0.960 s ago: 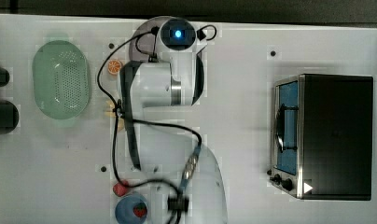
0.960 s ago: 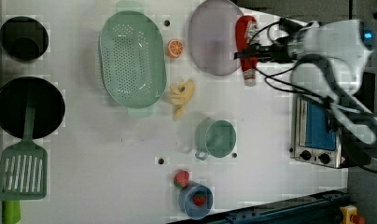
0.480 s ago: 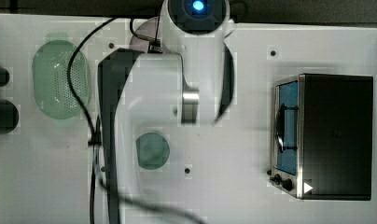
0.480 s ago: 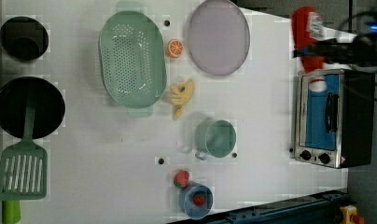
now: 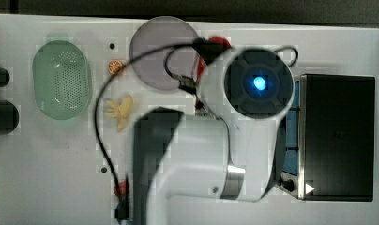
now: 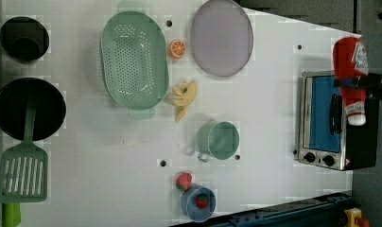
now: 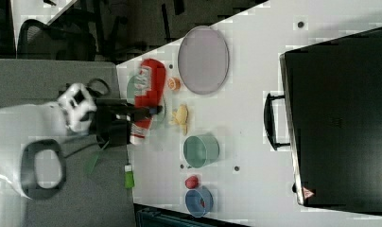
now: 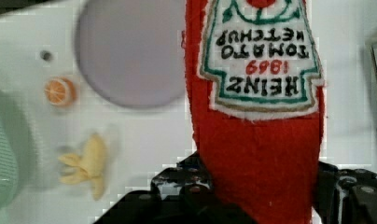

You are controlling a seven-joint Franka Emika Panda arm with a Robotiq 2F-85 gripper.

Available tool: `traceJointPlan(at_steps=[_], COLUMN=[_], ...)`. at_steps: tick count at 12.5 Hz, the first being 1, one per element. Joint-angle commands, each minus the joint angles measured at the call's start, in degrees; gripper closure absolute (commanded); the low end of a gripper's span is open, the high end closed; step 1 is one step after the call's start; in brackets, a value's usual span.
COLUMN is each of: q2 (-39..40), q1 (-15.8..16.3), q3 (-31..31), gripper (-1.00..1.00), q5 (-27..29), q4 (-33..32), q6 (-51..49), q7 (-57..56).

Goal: Pick ketchup from plate and place it on table.

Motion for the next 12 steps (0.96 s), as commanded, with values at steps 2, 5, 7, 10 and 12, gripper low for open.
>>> traceJointPlan(at_steps=[2, 5, 7, 10, 12], q2=[1.17, 3.75, 7.44, 14.14, 17.76], q1=[-0.18, -0.01, 0.02, 0.12, 0.13], q3=[0.13, 0.53, 0.85, 0.90, 0.90], gripper=[-0.20, -0.20, -0.20, -0.20, -0.44], q5=[-0.28, -0.28, -0.28, -0.28, -0.27], q4=[-13.96, -21.71, -23.73, -24.01, -24.07], q6=[9.81, 19.01, 24.29, 29.46, 32.55], q7=[-1.39, -1.39, -1.39, -1.40, -1.40])
